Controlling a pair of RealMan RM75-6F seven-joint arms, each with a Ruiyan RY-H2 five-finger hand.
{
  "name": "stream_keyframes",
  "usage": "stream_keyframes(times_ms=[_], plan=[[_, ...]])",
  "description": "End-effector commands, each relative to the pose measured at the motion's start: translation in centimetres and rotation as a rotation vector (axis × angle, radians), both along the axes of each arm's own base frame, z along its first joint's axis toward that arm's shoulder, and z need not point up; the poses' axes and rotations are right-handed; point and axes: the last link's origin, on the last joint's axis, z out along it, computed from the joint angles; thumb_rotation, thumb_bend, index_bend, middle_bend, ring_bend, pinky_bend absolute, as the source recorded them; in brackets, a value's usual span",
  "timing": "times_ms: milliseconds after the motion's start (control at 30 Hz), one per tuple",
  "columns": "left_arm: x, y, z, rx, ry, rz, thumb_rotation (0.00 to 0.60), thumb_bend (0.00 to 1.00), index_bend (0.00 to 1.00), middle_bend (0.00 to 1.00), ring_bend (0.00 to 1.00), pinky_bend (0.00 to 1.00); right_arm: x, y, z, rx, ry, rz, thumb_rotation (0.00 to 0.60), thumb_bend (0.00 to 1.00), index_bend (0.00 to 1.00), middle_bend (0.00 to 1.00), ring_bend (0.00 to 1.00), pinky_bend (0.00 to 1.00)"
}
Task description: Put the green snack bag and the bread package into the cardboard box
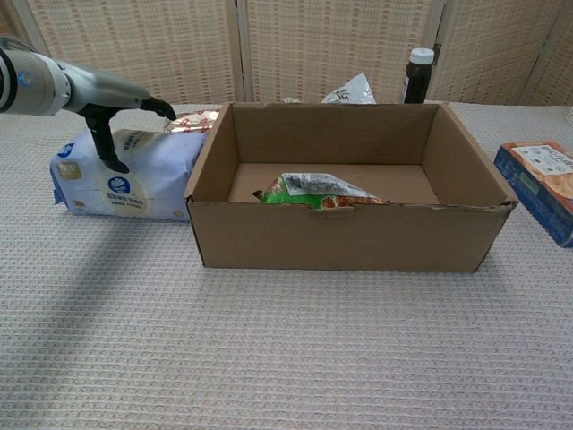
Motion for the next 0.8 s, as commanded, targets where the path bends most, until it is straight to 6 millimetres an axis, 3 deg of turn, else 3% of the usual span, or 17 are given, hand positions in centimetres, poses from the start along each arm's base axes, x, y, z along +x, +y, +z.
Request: stream_keyframes(times_ms=[33,533,700,800], plan=[[-0.7,0.4,0.0,-0.006,0.012,0.022,0.600,0.22,0.00,0.00,0.00,0.03,0.0,0.0,0.0,-0.001,0.001,-0.001,0.600,0.03,0.09,0.00,0.00,0.00],[-3.7,1.3,-1.2,-0.024,0.025,0.123,0.600,0.23,0.00,0.00,0.00,0.07,-0.4,-0.3,-0.3,0.002,0.010,-0.018,0.600,0.03,0.10,0.00,0.00,0.00],[-3.9,1.3,-1.6,-0.007,0.018,0.120,0.600,0.28,0.00,0.04,0.02,0.18,-0.4,-0.3,-0.4,0.004,0.010,-0.020,0.600,0.03,0.10,0.00,0.00,0.00],[-4.1,1.3,-1.7,0.016,0.038,0.101,0.600,0.30,0.04,0.18,0.16,0.32,-0.4,-0.3,-0.3,0.004,0.010,-0.022,0.600,0.03,0.10,0.00,0.00,0.00]])
